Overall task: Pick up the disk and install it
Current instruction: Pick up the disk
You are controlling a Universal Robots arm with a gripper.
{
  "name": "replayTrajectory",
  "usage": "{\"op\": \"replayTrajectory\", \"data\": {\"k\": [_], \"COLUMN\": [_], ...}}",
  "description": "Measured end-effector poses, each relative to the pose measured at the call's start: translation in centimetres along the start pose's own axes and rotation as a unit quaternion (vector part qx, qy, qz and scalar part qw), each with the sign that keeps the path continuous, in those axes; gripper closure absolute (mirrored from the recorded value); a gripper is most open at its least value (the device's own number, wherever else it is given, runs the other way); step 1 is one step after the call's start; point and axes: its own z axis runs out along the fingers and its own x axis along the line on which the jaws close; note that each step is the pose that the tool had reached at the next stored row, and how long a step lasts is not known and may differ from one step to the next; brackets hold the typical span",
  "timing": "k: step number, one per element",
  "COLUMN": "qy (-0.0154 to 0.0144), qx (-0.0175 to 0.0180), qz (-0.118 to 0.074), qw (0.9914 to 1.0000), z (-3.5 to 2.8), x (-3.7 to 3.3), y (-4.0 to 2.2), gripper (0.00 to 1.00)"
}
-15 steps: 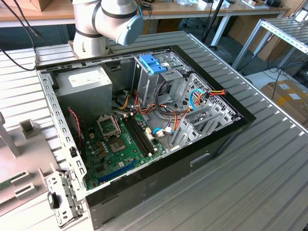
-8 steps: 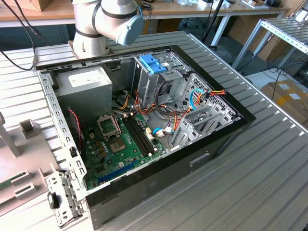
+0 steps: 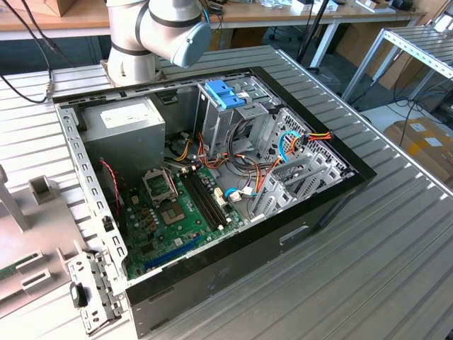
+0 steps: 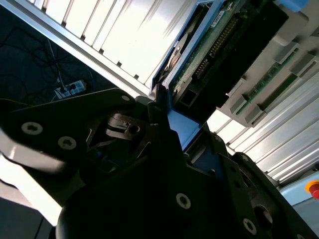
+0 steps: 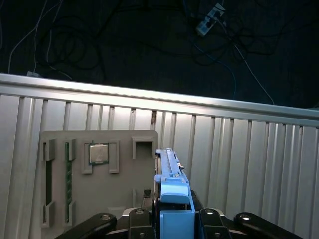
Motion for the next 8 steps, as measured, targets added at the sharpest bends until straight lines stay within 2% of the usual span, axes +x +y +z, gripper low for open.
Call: {"op": "replayTrajectory", "data": {"k": [8], "qy": [-0.0019], "qx": [0.0002], "qz": [0.000], "qw": [1.00000], "z": [-0.75], "x": [-0.08], "y": [0.03], "gripper": [0.63]}}
